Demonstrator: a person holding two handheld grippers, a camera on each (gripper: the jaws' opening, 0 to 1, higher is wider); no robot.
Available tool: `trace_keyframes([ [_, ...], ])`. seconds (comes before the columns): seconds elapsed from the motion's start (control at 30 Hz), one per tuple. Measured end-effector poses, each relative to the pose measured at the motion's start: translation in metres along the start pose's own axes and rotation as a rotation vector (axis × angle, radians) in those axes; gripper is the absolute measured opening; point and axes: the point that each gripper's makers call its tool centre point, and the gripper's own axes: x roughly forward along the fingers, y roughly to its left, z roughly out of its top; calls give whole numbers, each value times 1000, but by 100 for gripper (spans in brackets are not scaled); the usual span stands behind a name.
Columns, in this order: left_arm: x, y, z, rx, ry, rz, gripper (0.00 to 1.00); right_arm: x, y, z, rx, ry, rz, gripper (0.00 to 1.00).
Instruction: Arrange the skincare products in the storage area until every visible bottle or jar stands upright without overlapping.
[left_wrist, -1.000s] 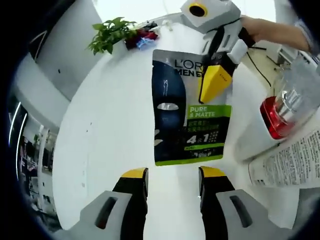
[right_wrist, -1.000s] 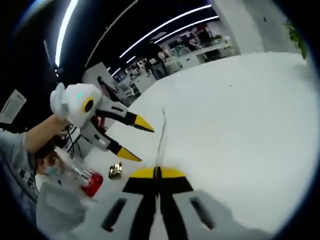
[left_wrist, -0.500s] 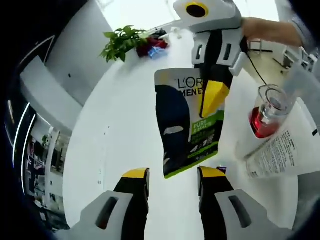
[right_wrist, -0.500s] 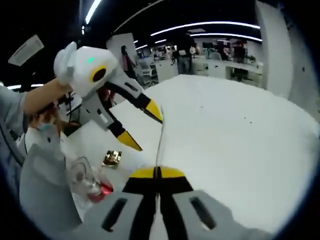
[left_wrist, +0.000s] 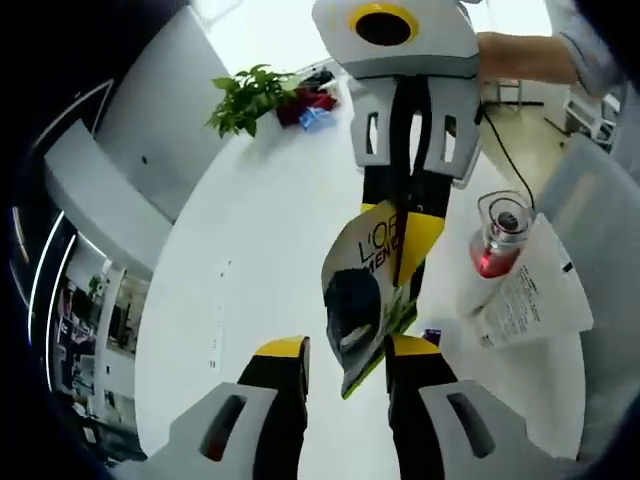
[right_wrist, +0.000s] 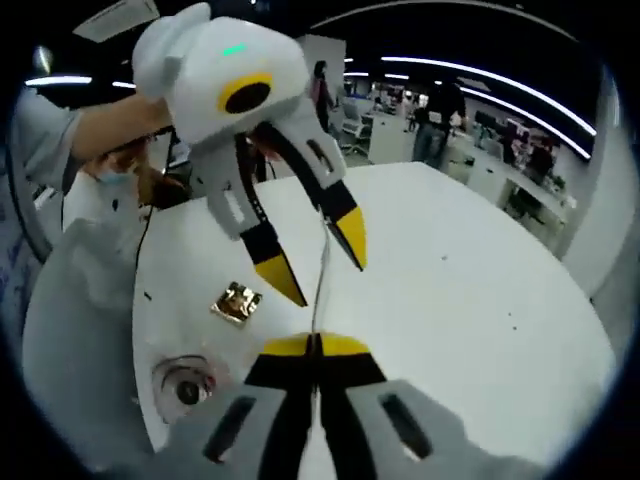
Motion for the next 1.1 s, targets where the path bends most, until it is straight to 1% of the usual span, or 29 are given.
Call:
trace_keyframes([
  [0.17, -16, -8, -3, 19, 2, -5, 23, 5, 9, 14, -70, 3, 31, 1],
  [0.2, -18, -8, -3, 19, 4, -3, 22, 7, 12, 17, -98, 9, 39, 1],
  [0.3, -27, -11, -4, 22, 7, 5, 18, 11, 16, 24, -129, 12, 45, 1],
  [0.4, -34, -14, -5, 28, 2, 8, 18, 16, 22, 33, -142, 3, 59, 1],
  [0.5, -40, -15, -6, 26, 5, 18, 15, 20, 25, 36, -161, 11, 60, 1],
  [0.63, -48, -20, -8, 21, 8, 20, 9, 20, 29, 41, -166, 8, 67, 1],
  [0.77, -54, -22, -9, 11, 3, 26, 7, 20, 34, 46, -177, 3, 67, 1],
  [0.83, -57, -23, -9, 24, 7, 36, 5, 19, 35, 49, -181, 2, 63, 1],
  [0.93, -61, -27, -10, 35, 11, 35, 2, 17, 38, 52, -193, 3, 61, 1],
  [1.1, -67, -33, -12, 56, 23, 31, 0, 17, 47, 57, -210, 2, 64, 1],
])
